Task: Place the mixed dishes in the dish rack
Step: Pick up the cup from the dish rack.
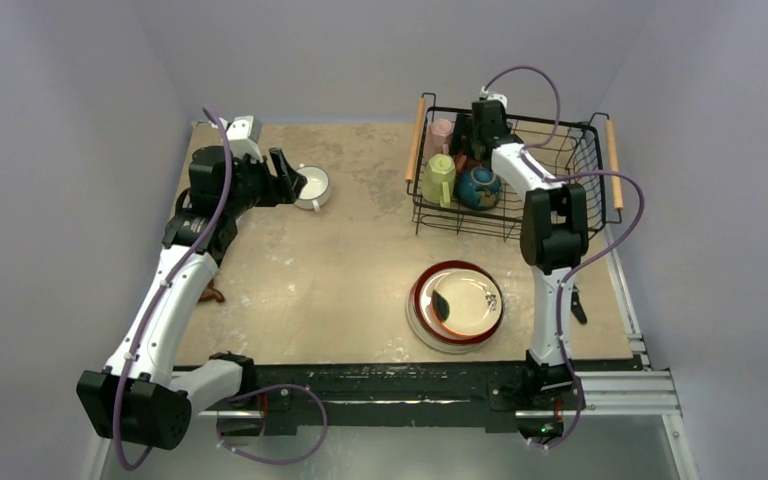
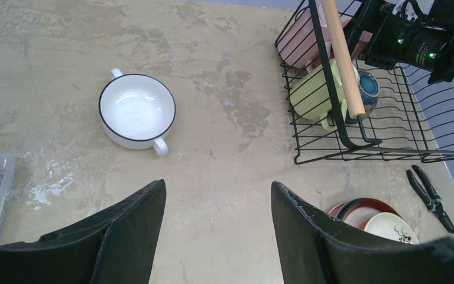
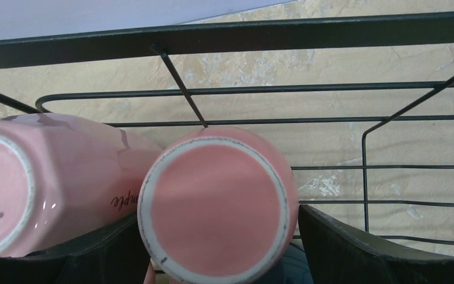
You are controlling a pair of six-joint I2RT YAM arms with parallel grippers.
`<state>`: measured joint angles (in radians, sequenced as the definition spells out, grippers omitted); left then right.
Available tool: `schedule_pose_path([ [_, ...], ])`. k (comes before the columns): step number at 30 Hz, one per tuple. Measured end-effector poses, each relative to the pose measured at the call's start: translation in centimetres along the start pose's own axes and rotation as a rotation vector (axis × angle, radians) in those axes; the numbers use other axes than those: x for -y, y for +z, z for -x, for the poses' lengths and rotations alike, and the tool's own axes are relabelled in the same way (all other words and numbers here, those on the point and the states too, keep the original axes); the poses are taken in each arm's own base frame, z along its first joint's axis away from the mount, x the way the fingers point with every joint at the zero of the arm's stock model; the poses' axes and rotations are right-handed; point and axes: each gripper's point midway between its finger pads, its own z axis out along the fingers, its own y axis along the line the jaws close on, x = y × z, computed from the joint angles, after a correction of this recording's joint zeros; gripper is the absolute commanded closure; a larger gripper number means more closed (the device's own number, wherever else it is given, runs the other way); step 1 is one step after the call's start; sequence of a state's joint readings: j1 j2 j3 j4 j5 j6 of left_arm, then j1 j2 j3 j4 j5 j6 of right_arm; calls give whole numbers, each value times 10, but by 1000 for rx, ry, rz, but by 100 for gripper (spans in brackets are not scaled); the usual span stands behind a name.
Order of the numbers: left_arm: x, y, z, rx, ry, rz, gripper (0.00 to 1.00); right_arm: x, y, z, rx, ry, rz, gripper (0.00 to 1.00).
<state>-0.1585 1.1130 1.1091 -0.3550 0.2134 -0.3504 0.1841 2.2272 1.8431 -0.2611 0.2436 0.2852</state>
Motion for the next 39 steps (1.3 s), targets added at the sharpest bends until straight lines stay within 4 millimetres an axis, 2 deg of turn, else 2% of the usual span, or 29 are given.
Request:
schedule_pose_path([
  [4, -1, 0, -1, -4, -7, 2, 36, 0, 6, 2, 7, -13, -8, 27],
  [7, -1, 0, -1, -6, -9, 1, 36, 1, 7, 3, 8, -25, -12, 45],
  [9, -2, 1, -1, -6, -10, 2, 36, 2, 7, 3, 9, -32, -18, 52],
  [12, -2, 1, -2, -9, -12, 3, 36, 3, 7, 4, 12, -35, -22, 71],
  [18, -4, 3, -4, -19, -16, 2, 37, 4, 6, 4, 22, -33, -24, 100],
  [26, -4, 3, -4, -20, -19, 1, 37, 11, -9, 2, 41, -28, -48, 100],
  [30, -4, 3, -4, -19, -20, 1, 37, 16, -25, 13, 73, -9, -63, 100],
  [36, -4, 3, -4, -19, -22, 2, 37, 18, -43, 40, 156, 50, -73, 100],
  [39, -5, 3, -3, -18, -28, 5, 37, 27, -52, 40, 168, 84, -105, 100],
])
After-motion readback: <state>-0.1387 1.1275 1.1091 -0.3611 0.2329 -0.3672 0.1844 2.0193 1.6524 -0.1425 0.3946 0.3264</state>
